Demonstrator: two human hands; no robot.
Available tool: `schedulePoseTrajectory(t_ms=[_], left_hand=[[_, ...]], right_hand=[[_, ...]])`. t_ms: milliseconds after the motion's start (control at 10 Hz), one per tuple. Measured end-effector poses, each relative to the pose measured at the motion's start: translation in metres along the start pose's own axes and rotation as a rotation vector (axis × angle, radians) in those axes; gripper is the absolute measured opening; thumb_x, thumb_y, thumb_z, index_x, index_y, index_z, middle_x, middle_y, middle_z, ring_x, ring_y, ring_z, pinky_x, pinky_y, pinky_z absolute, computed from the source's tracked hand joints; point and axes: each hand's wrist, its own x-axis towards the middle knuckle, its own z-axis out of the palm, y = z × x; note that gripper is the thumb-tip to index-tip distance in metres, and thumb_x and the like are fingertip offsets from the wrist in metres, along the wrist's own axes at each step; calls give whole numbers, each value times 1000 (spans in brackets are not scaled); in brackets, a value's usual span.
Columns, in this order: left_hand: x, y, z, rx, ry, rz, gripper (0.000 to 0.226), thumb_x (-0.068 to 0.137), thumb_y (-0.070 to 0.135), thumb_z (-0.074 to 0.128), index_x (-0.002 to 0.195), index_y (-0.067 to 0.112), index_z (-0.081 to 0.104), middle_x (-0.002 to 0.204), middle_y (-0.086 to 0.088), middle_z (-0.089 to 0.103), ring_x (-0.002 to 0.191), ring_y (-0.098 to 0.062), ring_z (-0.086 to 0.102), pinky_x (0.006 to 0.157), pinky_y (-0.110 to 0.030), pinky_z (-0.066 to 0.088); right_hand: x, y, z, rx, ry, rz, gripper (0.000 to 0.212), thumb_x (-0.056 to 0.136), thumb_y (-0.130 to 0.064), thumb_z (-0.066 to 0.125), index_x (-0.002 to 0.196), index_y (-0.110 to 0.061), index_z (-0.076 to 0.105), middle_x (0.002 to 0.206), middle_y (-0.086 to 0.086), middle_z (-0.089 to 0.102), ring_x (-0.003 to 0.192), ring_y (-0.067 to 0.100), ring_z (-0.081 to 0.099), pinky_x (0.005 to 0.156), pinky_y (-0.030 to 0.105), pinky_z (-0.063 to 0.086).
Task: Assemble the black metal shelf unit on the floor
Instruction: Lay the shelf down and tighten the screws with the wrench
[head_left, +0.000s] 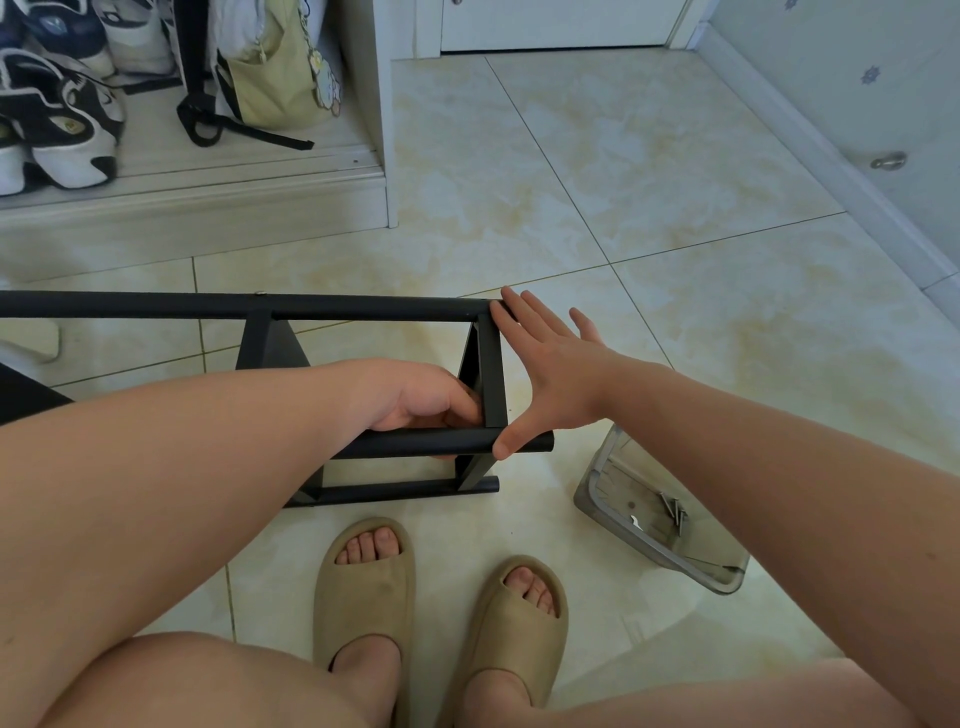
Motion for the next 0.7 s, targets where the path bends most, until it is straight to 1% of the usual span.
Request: schedulePoseTrajectory(t_ms=[100, 200, 300, 400, 500, 600, 700], left_hand=[[-2, 0, -1, -25, -27, -5, 18, 94, 2, 54, 95, 10, 70, 85, -9, 74, 77, -22, 67, 83, -36, 53], [-2, -1, -1, -55, -27, -22, 19, 94, 2, 53, 100, 11, 68, 96, -11, 71, 87, -24, 65, 87, -39, 53], [-2, 0, 1, -31, 13, -78, 21, 97, 18, 56, 110, 12, 71, 90, -5, 72, 91, -24, 63, 97, -42, 53], [-1, 1, 2, 42, 32, -82, 26, 95, 26, 63, 115, 12, 71, 90, -3, 74, 89, -22, 65, 93, -40, 55], [-1, 2, 3, 63, 30, -35, 16, 93, 20, 65, 104, 10, 72, 79, -3, 74, 74, -18, 67, 78, -34, 58], [-1, 2, 2, 71, 32, 3, 12, 93, 13, 63, 98, 8, 73, 78, -7, 73, 66, -19, 67, 68, -30, 55], [-3, 2, 2, 57, 38, 21, 11, 91, 8, 63, 96, 7, 74, 87, -11, 73, 80, -25, 67, 81, -36, 54]], right_hand=[[0, 0, 0, 2, -1, -1, 160, 45, -98, 63, 154, -26, -29, 162, -10, -34, 149, 9, -31, 121, 58, -14], [0, 0, 0, 3, -5, 0, 160, 45, -97, 63, 154, -26, -29, 162, -10, -35, 149, 9, -31, 121, 58, -14], [0, 0, 0, 6, -6, 1, 160, 45, -97, 63, 155, -26, -29, 162, -10, -35, 149, 9, -31, 121, 58, -13], [-1, -1, 0, 5, -3, 0, 160, 45, -97, 64, 155, -25, -28, 162, -10, -35, 149, 9, -31, 121, 59, -13], [-1, 0, 0, 10, -1, -2, 160, 46, -97, 64, 155, -25, -28, 162, -10, -35, 149, 9, -31, 121, 58, -13], [0, 1, 0, 11, 0, -5, 160, 45, -97, 64, 154, -26, -29, 162, -10, -35, 149, 9, -31, 121, 58, -13], [0, 1, 1, 6, 2, -5, 160, 46, -97, 64, 154, -26, -29, 162, -10, -35, 149, 9, -32, 121, 59, -13]])
